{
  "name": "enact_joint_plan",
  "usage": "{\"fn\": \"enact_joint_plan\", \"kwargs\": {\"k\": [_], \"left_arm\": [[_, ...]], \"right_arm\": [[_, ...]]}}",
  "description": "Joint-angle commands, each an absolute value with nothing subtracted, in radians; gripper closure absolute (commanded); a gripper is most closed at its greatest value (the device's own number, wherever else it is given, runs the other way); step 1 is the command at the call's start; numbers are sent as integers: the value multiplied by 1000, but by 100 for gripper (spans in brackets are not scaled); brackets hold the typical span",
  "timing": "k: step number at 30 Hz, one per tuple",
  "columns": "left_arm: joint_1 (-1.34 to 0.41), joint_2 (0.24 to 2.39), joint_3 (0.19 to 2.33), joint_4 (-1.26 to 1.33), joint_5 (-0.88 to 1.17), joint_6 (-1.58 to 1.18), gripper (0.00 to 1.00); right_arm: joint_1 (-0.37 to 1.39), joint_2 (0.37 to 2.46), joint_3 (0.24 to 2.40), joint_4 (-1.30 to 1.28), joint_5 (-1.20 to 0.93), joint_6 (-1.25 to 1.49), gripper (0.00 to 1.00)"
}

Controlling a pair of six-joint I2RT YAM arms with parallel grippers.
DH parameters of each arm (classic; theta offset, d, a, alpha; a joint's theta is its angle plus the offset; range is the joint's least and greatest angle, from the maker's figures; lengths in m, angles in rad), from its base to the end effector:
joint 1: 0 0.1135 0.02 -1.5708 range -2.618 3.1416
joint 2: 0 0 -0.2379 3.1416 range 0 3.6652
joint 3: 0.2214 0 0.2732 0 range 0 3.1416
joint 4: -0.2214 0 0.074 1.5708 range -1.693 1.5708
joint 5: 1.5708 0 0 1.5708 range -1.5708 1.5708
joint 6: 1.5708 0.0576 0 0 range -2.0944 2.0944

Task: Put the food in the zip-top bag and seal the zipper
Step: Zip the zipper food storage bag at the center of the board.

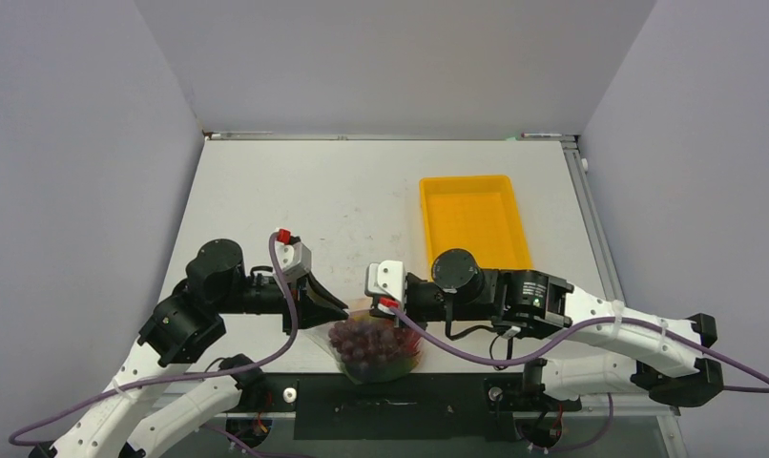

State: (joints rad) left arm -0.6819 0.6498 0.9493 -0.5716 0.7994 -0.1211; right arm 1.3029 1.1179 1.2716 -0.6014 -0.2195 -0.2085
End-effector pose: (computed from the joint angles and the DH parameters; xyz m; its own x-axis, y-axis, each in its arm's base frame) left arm 0.1118 -0.1439 0.3627 -0.3250 0.1553 -0.9329 0.9432 0.1257 -0.3076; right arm 0.0640 0.2806 0.3711 0.0935 -0.4227 -0.9014 -0.9954 -0.0188 -0.0944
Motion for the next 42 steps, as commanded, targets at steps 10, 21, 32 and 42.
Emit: {"fn": "enact_joint_plan", "kwargs": {"k": [10, 21, 32, 42], "left_arm": [[-705, 629, 994, -612, 739, -92, 100], [-705, 614, 992, -637, 698, -98, 100], [-706, 611, 989, -636, 667, -102, 100], [-706, 618, 991, -612, 625, -107, 69]], "right_arm": [[1291, 907, 1252, -541, 11, -143, 95], [1291, 805, 1223, -505, 152, -120, 95], [1291, 754, 1212, -500, 199, -110, 95], [1290, 780, 1206, -498, 201, -97, 95]]}}
